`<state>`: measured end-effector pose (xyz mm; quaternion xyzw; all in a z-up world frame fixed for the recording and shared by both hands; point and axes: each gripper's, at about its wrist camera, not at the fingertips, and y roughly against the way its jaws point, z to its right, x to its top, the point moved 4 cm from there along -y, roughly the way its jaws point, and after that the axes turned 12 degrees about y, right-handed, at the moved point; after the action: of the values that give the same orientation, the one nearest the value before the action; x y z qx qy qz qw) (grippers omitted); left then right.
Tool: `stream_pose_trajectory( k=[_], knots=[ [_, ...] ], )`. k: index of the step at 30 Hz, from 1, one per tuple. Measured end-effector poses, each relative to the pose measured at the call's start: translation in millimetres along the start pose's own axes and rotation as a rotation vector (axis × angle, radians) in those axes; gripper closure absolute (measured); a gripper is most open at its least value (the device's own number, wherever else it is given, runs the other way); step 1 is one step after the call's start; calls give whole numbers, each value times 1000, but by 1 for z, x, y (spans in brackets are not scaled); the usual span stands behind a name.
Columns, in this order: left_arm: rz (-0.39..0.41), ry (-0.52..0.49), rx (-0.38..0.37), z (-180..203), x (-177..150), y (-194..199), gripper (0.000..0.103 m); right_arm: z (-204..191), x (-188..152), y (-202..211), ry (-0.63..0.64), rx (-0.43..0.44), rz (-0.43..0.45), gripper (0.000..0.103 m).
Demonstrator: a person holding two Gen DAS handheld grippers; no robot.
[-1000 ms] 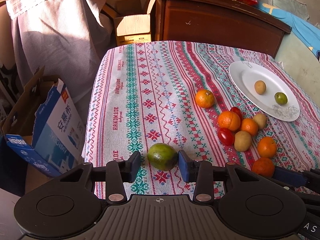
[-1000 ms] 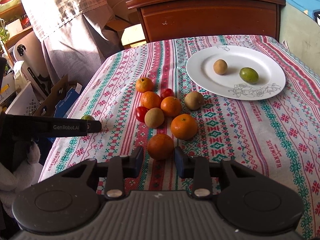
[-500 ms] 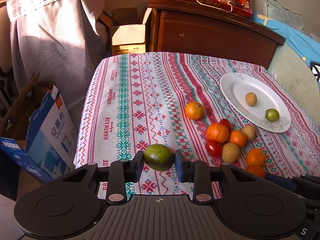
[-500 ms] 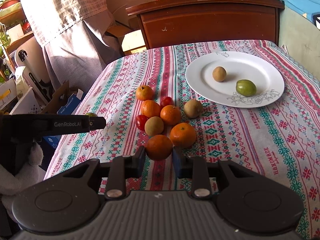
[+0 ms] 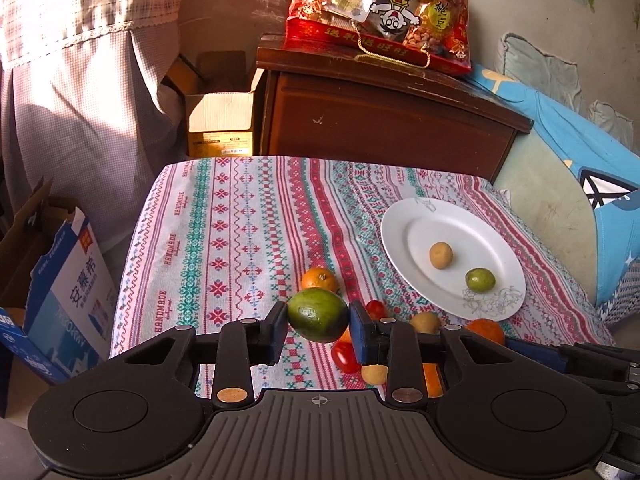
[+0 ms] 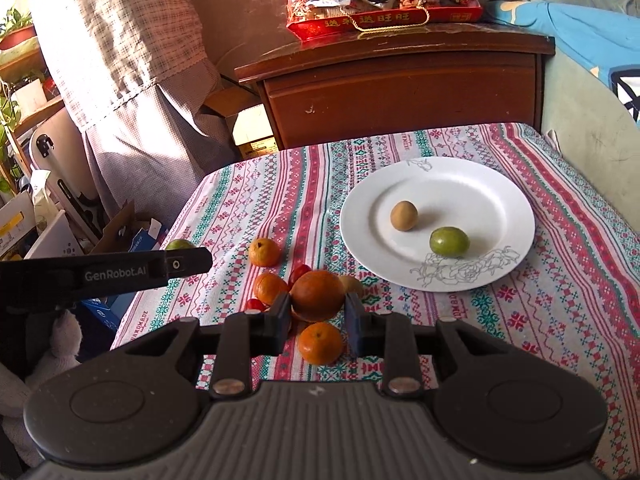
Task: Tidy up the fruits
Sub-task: 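Grasp a green lime with the left gripper while the right gripper grasps a tangerine, then carry the lime and tangerine over the plate and open both grippers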
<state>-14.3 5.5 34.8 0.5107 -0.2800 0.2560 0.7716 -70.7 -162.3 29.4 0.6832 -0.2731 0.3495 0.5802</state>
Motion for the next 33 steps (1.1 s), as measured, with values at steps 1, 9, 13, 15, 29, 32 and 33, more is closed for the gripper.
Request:
stream_pose_trajectory(
  k=[1, 9, 13, 15, 29, 32, 33],
  knots=[
    [1, 1, -8, 3, 2, 0, 73, 3, 3, 1, 3, 0, 2, 74],
    [33, -21, -76, 37, 27, 0, 73, 38, 36, 10, 38, -41, 50, 74],
    [39, -42, -82, 53, 35, -10, 73, 67, 48, 8, -10, -76, 64, 74],
    [30, -55, -85, 60, 36, -18, 73, 80, 51, 4, -41, -91, 67, 74],
    [-46, -131, -51, 85, 48, -90, 73, 124, 59, -39, -173, -111, 25, 74],
    [-64, -134, -53, 88, 50, -104, 73, 127, 56, -49, -199, -107, 4, 74],
    [-70, -134, -54, 88, 49, -108, 73, 128, 55, -51, -208, -105, -4, 74]
  ],
)
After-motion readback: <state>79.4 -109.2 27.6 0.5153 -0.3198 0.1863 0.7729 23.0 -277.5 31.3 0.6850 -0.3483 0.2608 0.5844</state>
